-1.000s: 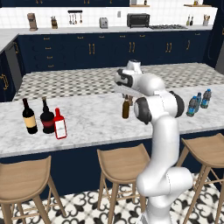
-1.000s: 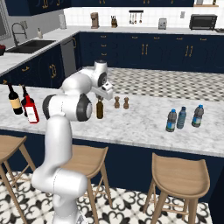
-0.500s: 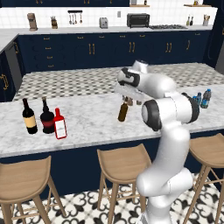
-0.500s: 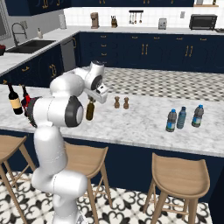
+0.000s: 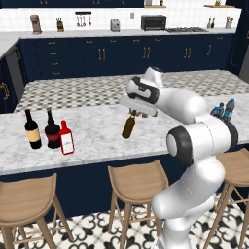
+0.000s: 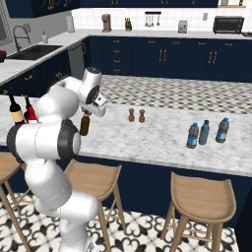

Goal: Move the plastic bottles in the middle to the plastics group, and the glass bottles in the middle to the glass group.

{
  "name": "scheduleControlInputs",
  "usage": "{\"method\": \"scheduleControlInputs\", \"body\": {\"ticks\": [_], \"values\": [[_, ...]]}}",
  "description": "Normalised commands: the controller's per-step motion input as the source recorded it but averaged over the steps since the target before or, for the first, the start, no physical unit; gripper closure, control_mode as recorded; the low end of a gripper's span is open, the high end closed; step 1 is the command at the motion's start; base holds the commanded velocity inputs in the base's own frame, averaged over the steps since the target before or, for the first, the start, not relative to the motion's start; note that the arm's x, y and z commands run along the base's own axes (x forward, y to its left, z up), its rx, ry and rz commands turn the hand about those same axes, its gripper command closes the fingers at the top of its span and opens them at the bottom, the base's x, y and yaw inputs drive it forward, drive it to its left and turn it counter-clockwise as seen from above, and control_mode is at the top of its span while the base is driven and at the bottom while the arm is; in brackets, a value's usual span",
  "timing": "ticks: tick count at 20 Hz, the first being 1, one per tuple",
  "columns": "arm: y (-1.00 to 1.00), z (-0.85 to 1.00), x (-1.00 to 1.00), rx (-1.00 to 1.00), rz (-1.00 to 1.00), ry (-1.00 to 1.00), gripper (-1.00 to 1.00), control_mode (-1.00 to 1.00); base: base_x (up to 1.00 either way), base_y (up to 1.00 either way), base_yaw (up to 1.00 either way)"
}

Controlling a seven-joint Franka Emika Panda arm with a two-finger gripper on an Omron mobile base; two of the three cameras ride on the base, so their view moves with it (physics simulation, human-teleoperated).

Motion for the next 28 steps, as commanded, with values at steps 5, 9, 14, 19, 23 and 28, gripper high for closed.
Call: {"method": "scheduleControlInputs", "body": {"ticks": [5, 9, 14, 19, 23, 28], "values": [[0.95, 0.18, -0.03, 0.0, 0.17, 0.03, 1.0, -1.0, 0.0, 0.0, 0.0], [0.99, 0.01, 0.08, -0.06, 0.12, 0.0, 1.0, -1.0, 0.0, 0.0, 0.0], [0.84, -0.2, 0.24, -0.06, 0.06, -0.04, 1.0, -1.0, 0.0, 0.0, 0.0], [0.64, -0.05, 0.4, -0.01, 0.04, -0.01, 1.0, -1.0, 0.0, 0.0, 0.0], [0.53, -0.06, 0.33, 0.0, 0.01, 0.0, 1.0, -1.0, 0.0, 0.0, 0.0], [0.48, -0.1, 0.34, 0.0, 0.0, 0.0, 1.0, -1.0, 0.0, 0.0, 0.0]]}}
